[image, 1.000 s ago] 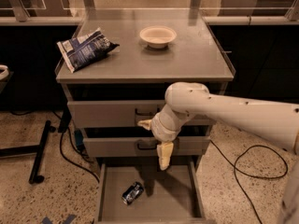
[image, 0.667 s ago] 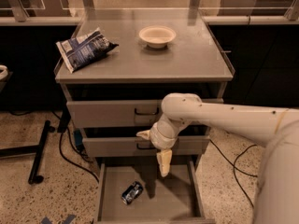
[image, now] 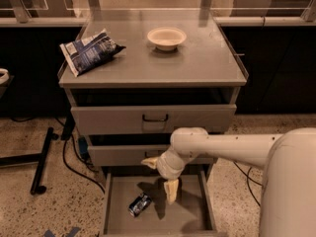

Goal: Pick pepsi can from bottom drawer and place on counter

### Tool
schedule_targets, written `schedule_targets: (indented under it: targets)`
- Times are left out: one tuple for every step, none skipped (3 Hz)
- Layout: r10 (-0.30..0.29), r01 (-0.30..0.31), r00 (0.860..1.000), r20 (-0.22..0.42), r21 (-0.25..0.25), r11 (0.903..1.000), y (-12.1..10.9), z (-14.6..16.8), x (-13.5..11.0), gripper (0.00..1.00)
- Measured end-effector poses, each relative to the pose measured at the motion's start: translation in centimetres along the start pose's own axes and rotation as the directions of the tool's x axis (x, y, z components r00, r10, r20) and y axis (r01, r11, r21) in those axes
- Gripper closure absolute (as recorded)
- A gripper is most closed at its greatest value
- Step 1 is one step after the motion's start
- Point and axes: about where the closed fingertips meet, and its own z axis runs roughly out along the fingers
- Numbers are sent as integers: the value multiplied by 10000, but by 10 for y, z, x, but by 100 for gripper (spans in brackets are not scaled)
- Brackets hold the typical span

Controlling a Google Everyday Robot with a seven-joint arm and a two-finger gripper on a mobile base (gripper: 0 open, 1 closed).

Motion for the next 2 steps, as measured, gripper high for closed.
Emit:
schedule_targets:
  targets:
    - [15,-12,10000,-82,440,9990,-12,1,2,0]
    - [12,-9,10000,-80,438,9990,-12,1,2,0]
